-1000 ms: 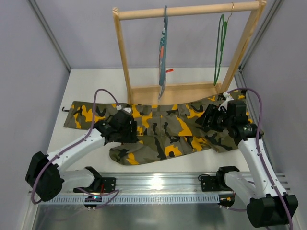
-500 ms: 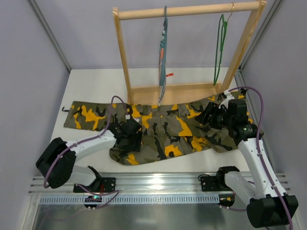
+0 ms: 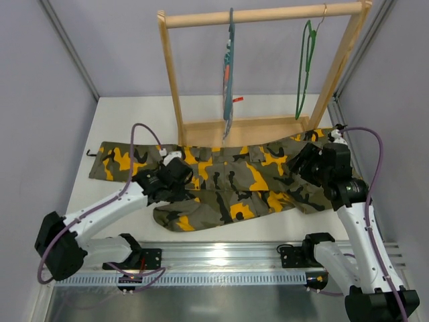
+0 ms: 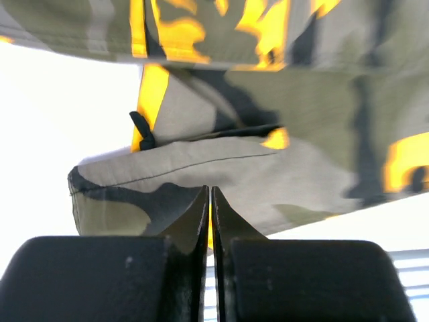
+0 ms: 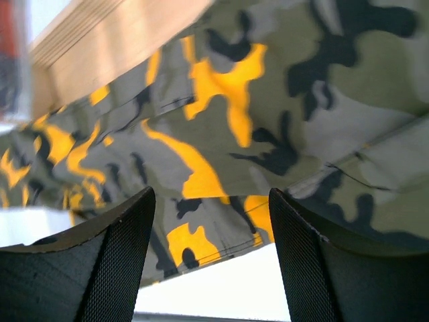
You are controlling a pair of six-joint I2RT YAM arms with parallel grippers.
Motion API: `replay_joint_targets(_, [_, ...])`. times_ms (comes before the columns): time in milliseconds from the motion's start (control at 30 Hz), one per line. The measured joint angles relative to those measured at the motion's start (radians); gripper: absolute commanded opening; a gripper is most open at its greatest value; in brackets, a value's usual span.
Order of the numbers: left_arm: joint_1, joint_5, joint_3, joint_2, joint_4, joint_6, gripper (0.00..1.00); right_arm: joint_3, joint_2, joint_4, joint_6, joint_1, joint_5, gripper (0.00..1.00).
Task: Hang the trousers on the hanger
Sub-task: Fold the trousers
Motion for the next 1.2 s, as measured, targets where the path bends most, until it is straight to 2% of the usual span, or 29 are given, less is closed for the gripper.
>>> replay_joint_targets(233, [0.032,-0.031,0.036,-0.198,-0.095,-0.118,0.01,0.039,0.069,-0.116,0.145,-0.005,0.263,0.71])
replay_joint_targets(267, [0.037,-0.031,0.036,-0.207,-0.1,-0.119,0.06,0.053,0.091,-0.126,0.157,-0.006,0.28,0.71])
replay_joint_targets(300, [0.044,-0.031,0.033,-0.217,-0.1,-0.116,0.16,0.066,0.116,-0.131,0.163,-0.007,0.288,0.71])
replay_joint_targets(333, [0.048,-0.026,0.031,-0.222,-0.1,-0.105,0.34,0.074,0.132,-0.134,0.168,-0.008,0.291,0.71])
replay_joint_targets(433, [0.05,0.004,0.004,-0.214,-0.076,-0.06,0.57,0.075,0.124,-0.138,0.185,-0.008,0.289,0.71])
replay_joint_targets(567, [0.05,0.063,-0.053,-0.144,-0.027,0.0,0.6,0.069,0.046,-0.129,0.192,-0.008,0.284,0.71])
replay_joint_targets(767, [0.044,0.137,-0.071,0.056,0.029,0.071,0.59,0.068,0.019,-0.124,0.188,-0.008,0.27,0.71])
replay_joint_targets(1000, [-0.016,0.154,-0.072,0.178,0.063,0.104,0.56,0.068,0.069,-0.106,0.179,-0.008,0.25,0.71])
replay_joint_targets(1133, [-0.039,0.128,-0.067,0.238,0.066,0.083,0.12,0.067,0.088,-0.098,0.175,-0.01,0.251,0.71])
replay_joint_targets(1200, [-0.043,0.111,-0.047,0.266,0.051,0.076,0.02,0.066,0.092,-0.093,0.175,-0.013,0.251,0.71])
